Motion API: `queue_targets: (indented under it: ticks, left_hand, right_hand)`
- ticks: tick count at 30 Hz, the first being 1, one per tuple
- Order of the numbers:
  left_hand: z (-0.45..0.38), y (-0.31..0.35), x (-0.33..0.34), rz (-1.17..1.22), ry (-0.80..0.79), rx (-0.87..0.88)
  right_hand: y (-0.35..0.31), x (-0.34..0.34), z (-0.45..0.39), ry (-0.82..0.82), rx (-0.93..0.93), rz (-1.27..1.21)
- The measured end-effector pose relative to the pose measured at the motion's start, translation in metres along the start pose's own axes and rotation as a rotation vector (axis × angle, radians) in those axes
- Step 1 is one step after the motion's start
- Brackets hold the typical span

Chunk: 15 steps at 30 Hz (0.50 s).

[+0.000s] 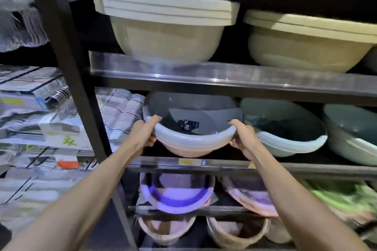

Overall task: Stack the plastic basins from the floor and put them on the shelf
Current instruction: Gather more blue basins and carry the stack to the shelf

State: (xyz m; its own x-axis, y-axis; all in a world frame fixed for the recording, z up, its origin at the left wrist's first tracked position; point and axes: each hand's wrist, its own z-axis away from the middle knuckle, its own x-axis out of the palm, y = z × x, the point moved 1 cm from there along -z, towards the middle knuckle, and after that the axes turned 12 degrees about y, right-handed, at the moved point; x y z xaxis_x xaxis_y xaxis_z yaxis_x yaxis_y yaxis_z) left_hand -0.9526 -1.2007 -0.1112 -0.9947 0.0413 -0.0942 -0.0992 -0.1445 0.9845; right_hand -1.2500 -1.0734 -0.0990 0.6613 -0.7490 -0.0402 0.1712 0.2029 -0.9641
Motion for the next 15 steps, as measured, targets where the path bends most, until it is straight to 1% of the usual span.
queue_targets:
  ticks: [6, 15]
  left_hand:
    - [-0.013, -0.018, 0.008, 0.042, -0.001, -0.013]
    - [-0.025, -0.024, 0.009, 0.059, 0.003, 0.003]
  right_hand:
    - [0.018, 0.008, -0.008, 0.037, 0.004, -0.021]
    - [0.024, 0.018, -0.018, 0.021, -0.013, -0.052]
